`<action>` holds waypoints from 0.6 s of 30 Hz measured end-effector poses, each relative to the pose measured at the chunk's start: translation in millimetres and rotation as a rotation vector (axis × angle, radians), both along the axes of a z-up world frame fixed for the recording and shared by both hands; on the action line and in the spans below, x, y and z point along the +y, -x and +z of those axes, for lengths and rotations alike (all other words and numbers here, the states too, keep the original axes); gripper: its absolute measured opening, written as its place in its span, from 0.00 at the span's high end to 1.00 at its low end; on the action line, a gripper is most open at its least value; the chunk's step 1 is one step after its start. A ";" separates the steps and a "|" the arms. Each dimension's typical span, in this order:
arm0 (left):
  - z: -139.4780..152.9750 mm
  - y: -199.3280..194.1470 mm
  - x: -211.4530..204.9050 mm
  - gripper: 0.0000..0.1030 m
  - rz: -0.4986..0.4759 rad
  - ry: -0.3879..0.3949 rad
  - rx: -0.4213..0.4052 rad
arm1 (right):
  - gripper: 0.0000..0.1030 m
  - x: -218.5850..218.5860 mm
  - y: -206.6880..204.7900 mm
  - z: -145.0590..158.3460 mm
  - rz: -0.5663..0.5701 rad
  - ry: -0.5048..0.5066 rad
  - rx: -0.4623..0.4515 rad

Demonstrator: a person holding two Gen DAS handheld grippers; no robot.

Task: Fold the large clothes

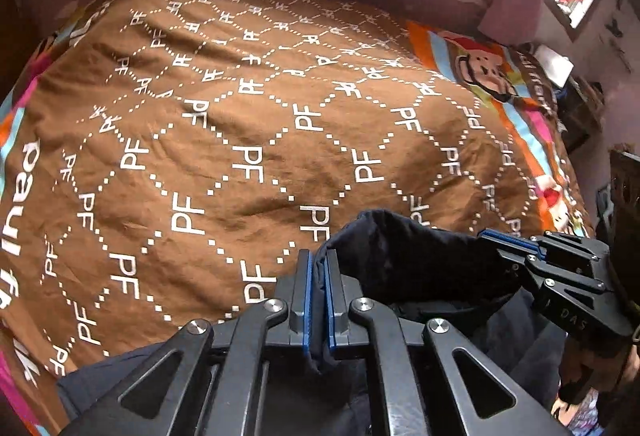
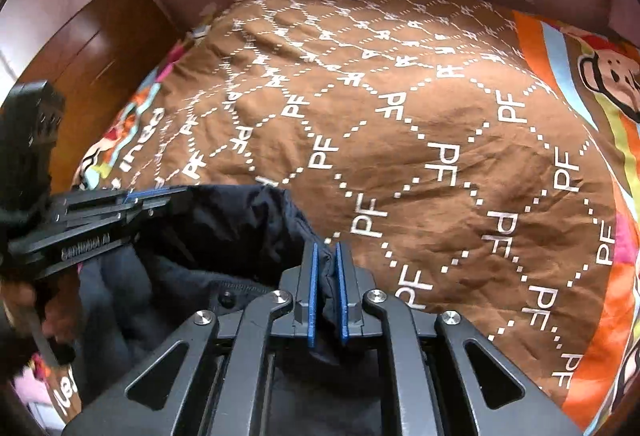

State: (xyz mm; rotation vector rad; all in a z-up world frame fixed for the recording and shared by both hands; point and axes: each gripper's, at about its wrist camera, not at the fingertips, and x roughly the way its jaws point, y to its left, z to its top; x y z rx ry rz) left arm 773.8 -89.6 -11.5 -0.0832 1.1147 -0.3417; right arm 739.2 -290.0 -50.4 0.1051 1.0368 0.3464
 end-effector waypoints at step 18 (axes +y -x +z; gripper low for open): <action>-4.2 134.8 5.6 0.96 -0.419 -0.078 0.077 | 0.96 -34.1 123.8 14.8 0.229 -0.010 0.055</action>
